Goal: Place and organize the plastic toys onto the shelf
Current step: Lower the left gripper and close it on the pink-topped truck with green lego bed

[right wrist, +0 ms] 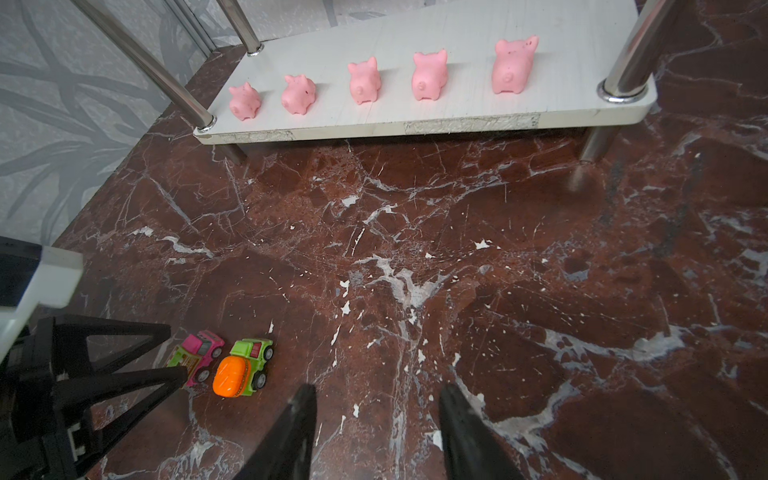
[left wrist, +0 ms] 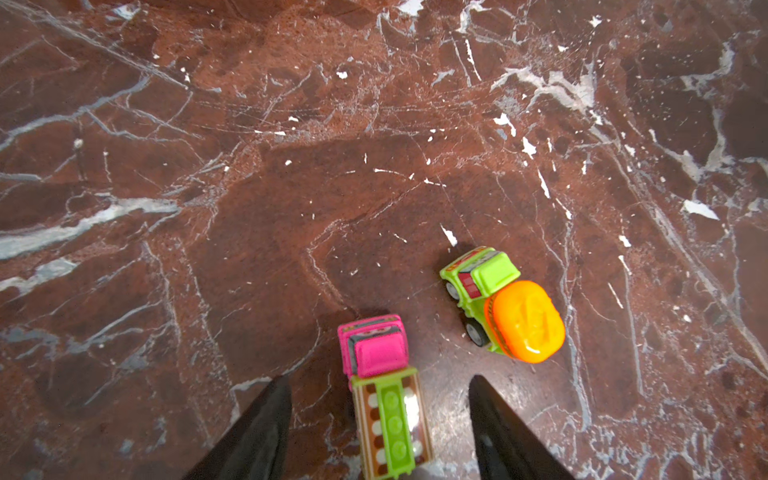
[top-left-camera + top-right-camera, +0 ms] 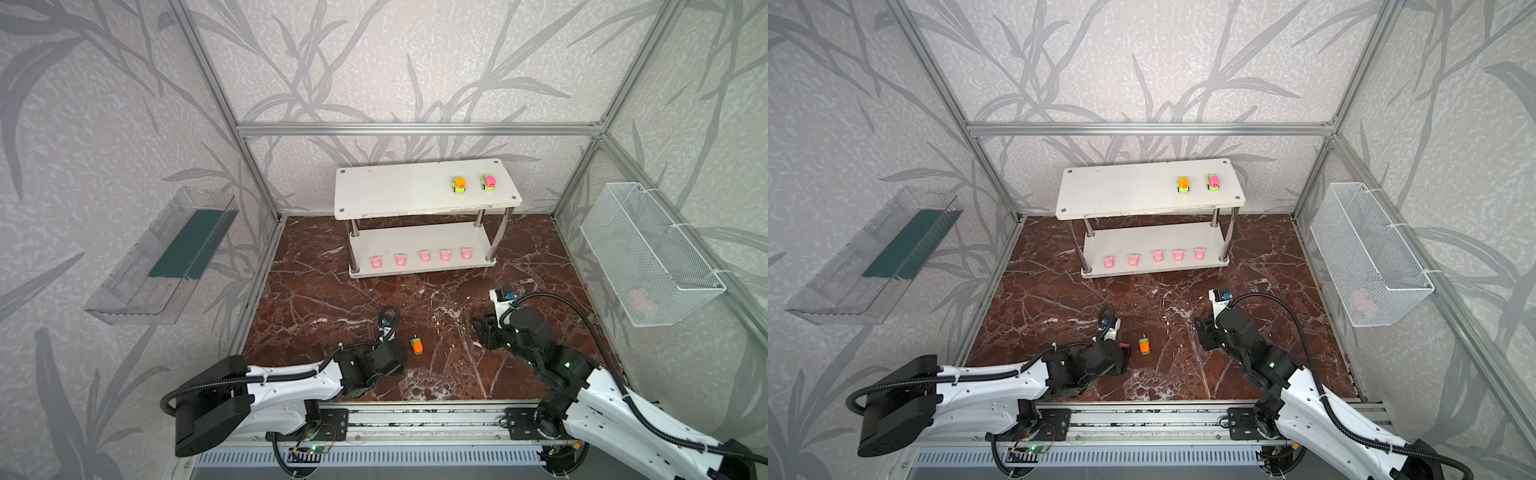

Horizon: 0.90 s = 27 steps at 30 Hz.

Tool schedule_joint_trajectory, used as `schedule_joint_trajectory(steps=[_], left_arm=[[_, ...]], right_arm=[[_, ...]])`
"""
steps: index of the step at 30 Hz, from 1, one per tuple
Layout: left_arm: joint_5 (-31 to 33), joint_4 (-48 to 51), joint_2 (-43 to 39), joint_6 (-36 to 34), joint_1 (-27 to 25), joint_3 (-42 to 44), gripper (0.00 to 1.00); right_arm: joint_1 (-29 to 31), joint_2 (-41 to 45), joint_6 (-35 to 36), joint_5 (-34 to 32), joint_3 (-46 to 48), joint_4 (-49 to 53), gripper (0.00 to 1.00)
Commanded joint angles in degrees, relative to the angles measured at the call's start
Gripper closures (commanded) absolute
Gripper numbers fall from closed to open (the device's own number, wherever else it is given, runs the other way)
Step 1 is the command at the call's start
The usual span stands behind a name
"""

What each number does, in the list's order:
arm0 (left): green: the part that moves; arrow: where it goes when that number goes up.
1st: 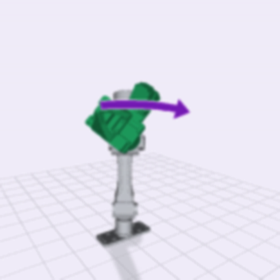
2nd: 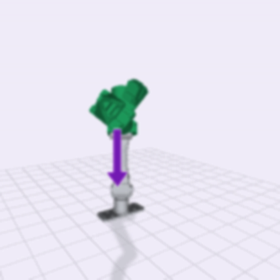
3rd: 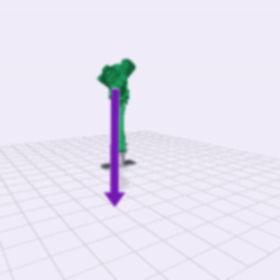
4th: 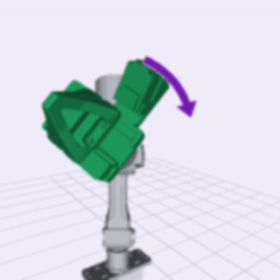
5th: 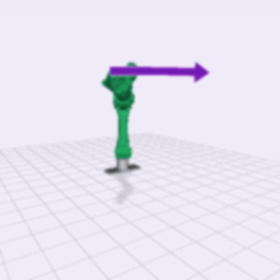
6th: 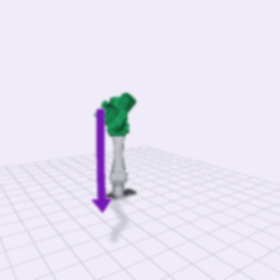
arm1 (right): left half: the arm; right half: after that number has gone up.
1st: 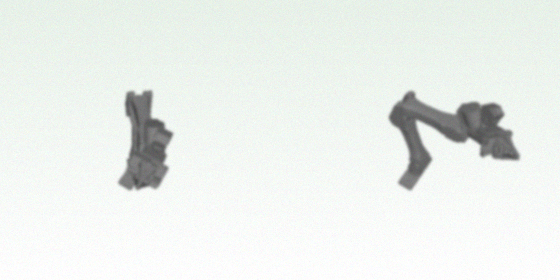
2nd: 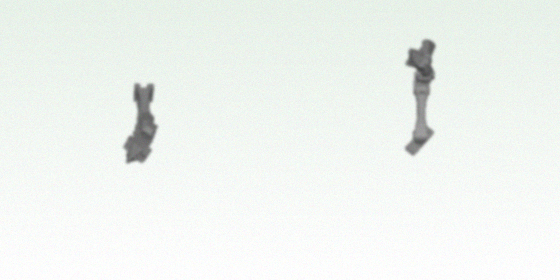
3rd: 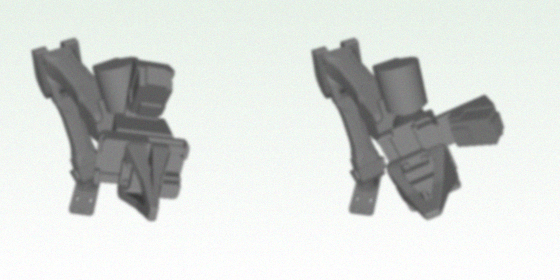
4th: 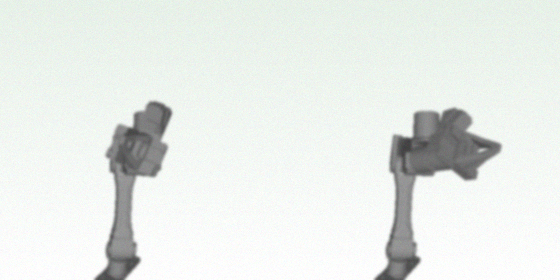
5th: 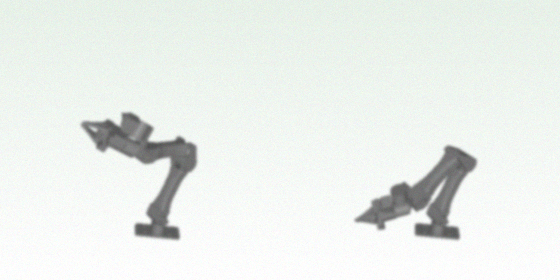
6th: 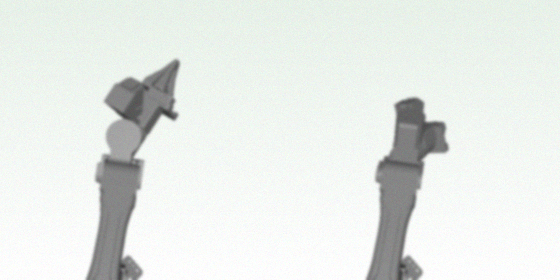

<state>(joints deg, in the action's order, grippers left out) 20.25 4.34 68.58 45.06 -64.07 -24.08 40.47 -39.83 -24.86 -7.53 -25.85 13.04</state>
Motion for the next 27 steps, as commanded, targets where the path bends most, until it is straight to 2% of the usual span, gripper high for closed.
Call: schedule_joint_trajectory(steps=[1,15,27], left_arm=[[0.36,0.80,1.35,1.61,-0.26,-1.77,0.38],[0.10,1.39,3.29,2.75,-0.28,-2.30,0.51],[-0.48,1.22,4.46,3.02,-0.26,-2.65,0.55]], right_arm=[[0.17,-0.08,0.51,-0.82,0.53,-1.50,0.51],[-0.88,-1.74,0.43,-0.38,1.08,-2.60,0.51],[-1.80,-1.47,-0.01,0.01,1.59,-2.40,0.51]])
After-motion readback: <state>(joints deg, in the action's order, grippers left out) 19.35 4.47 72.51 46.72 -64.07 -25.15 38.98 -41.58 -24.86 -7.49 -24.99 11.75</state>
